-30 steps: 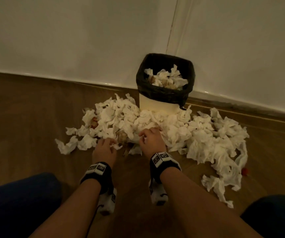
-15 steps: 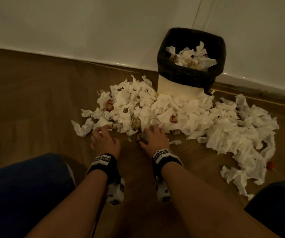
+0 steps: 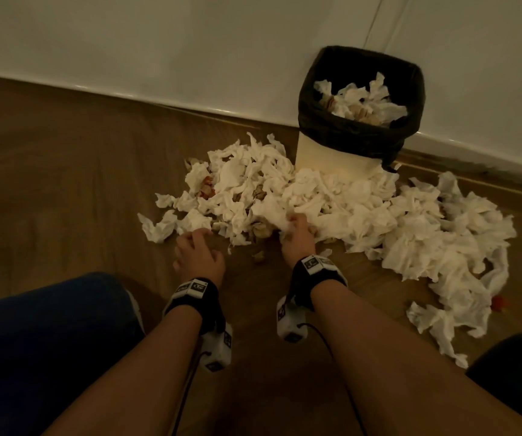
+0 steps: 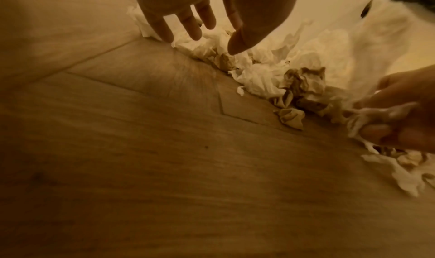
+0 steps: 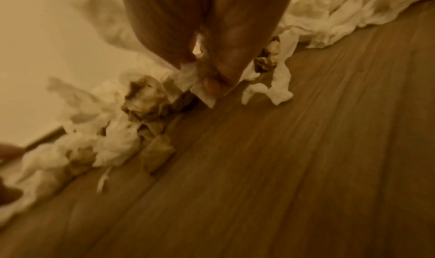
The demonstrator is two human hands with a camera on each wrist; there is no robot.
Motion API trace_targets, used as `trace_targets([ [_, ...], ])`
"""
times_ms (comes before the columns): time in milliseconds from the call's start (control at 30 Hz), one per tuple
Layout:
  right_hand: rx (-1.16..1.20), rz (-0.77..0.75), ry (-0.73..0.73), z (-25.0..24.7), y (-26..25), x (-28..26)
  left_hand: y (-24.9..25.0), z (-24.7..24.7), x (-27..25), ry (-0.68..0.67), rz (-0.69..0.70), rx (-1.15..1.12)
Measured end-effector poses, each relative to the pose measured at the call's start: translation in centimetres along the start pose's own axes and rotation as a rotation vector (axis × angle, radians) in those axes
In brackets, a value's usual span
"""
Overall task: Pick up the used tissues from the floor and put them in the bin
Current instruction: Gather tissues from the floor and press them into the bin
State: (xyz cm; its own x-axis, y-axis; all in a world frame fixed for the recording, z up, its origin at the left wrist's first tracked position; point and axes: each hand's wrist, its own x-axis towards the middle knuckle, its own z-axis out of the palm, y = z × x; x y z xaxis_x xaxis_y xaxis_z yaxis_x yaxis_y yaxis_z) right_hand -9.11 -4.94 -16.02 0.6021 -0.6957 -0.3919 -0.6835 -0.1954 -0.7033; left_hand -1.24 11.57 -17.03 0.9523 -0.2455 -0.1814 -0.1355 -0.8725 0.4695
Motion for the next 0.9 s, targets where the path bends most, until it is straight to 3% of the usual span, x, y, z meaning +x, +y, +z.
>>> trace_targets([
  [100, 0.073, 0.094, -0.012, -1.1, -0.9, 0.6, 0.3, -0.1, 0.1, -0.007, 0.002, 0.004],
  [300, 0.591, 0.423, -0.019, -3.0, -1.1, 1.5, 1.2, 0.2, 0.2, 0.021, 0.047, -0.028],
  [433, 0.564, 0.391, -0.034, -3.7, -1.0, 1.9, 1.6, 0.5, 0.5, 0.045, 0.086, -0.061],
  [667, 0.864, 0.340, -0.102, -4.1, -1.4, 1.8, 3.1, 0.7, 1.2, 0.055, 0.192, -0.175],
  [800, 0.938, 0.292, -0.181, -4.7, -1.3, 1.3, 4.3, 1.0, 1.6, -0.061, 0.194, -0.180],
  [900, 0.796, 0.324, -0.148, -4.9, -0.9, 1.4, 4.8, 1.2, 2.6, -0.152, 0.151, -0.145],
])
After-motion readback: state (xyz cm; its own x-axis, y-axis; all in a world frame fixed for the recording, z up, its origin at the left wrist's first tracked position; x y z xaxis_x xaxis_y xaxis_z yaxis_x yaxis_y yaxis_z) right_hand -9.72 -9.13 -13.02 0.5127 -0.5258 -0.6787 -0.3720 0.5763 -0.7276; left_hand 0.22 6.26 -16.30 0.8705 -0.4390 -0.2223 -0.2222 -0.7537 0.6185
